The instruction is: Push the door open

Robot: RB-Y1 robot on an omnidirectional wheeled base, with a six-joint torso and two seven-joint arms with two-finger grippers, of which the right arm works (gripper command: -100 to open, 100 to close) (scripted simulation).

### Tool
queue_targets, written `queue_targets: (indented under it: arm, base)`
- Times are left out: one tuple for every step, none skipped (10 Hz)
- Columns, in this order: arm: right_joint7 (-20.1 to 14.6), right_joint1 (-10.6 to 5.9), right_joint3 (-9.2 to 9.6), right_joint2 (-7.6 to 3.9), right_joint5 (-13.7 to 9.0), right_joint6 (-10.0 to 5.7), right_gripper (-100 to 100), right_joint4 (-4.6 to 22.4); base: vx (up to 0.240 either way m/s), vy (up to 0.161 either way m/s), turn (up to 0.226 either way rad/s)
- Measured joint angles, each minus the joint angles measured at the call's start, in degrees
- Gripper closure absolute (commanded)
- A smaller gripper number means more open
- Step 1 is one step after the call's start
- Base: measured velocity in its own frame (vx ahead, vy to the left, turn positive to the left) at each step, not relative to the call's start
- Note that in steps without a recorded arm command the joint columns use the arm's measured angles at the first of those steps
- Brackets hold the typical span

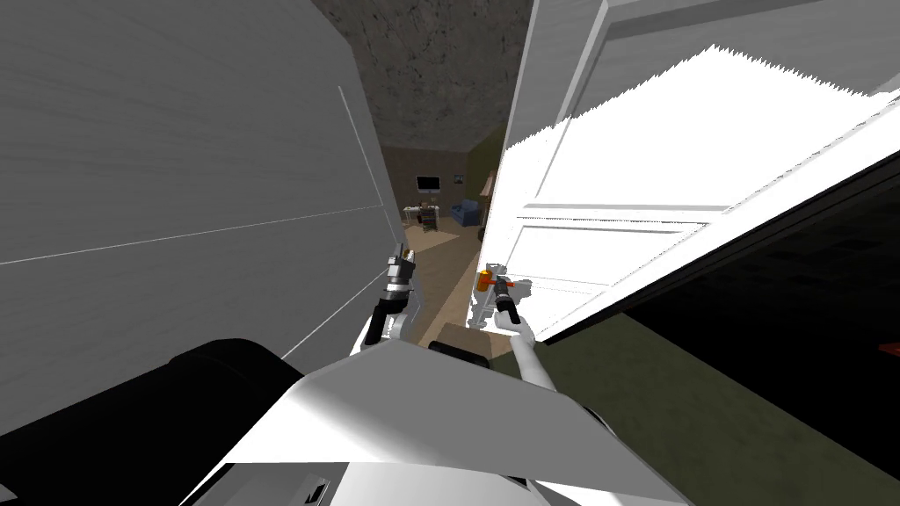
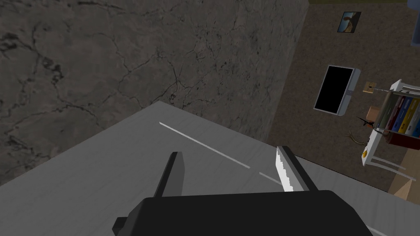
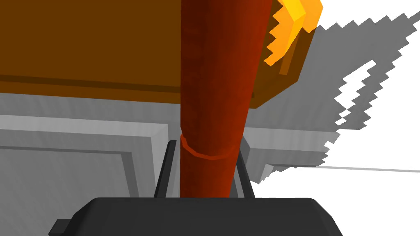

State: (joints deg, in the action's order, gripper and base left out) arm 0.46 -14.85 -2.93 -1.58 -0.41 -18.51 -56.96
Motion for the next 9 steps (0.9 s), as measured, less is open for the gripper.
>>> queue_targets:
  arm:
    - [0.1,-0.22,-0.83,0.00,-0.2,-0.19,100,0.6]
    - [0.3,-0.47,-1.70,0.17,-0.3,-0.55,100,1.1]
    - [0.4,-0.78,-2.44,0.18,-0.5,-0.84,100,1.6]
    - [0.5,-1.09,-3.14,0.23,-0.6,-1.03,100,1.9]
    - [0.5,-1.21,-3.39,0.08,-0.7,-1.12,100,1.8]
    - [1.2,-1.38,-3.18,-0.24,-1.4,-1.18,100,2.2]
    - [2.2,-1.67,-3.09,-0.35,-2.3,-1.54,100,3.3]
    - [3.2,-1.05,-2.73,-0.46,-3.0,-1.28,100,2.6]
    - [3.9,-0.65,-2.58,-0.53,-3.5,-0.38,100,1.3]
  base:
    - [0.176,0.137,-0.091]
    - [0.170,0.138,-0.056]
    - [0.156,0.143,-0.069]
    - [0.070,0.053,-0.048]
    - [0.097,-0.011,-0.120]
    - [0.150,-0.039,-0.087]
    - [0.171,-0.042,-0.048]
    - [0.139,-0.003,-0.042]
    - [0.095,-0.005,-0.045]
